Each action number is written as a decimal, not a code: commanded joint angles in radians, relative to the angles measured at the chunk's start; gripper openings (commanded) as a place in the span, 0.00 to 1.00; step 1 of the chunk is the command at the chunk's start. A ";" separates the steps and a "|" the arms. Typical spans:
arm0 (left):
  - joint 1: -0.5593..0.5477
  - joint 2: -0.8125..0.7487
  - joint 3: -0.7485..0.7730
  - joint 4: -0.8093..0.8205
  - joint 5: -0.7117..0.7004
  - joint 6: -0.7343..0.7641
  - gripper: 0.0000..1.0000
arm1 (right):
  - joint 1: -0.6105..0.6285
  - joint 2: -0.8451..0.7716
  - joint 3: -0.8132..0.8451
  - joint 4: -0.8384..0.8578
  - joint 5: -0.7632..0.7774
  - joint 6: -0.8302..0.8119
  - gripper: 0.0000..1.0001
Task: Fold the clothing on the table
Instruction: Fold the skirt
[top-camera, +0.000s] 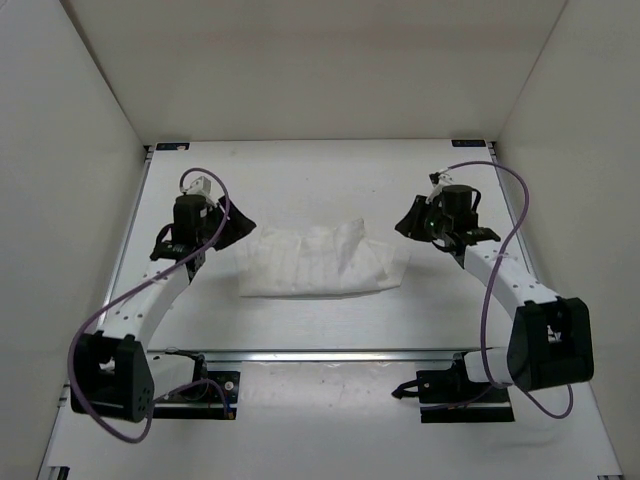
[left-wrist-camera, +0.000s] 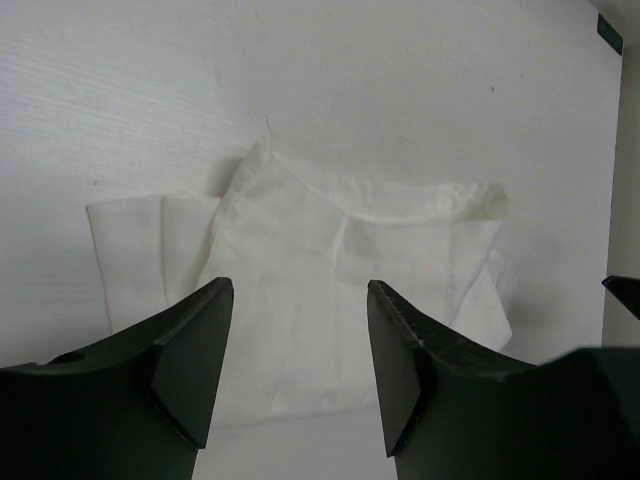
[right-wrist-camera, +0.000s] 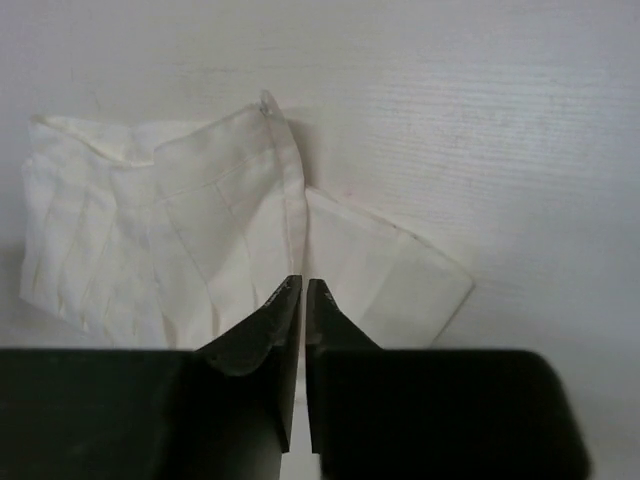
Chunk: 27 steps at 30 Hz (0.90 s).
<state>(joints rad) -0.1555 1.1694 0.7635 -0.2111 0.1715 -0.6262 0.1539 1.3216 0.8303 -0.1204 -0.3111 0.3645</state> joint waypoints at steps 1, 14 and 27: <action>-0.029 -0.056 -0.122 0.007 -0.021 -0.009 0.66 | -0.028 -0.030 -0.077 0.039 0.004 -0.019 0.01; -0.108 0.058 -0.266 0.098 -0.049 -0.020 0.64 | 0.050 0.076 -0.079 0.004 -0.068 -0.044 0.18; -0.148 0.173 -0.280 0.160 -0.066 -0.021 0.50 | 0.110 0.182 -0.063 -0.019 -0.071 -0.075 0.21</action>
<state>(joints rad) -0.2932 1.3216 0.4900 -0.0639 0.1318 -0.6483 0.2447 1.4803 0.7509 -0.1429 -0.3759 0.3172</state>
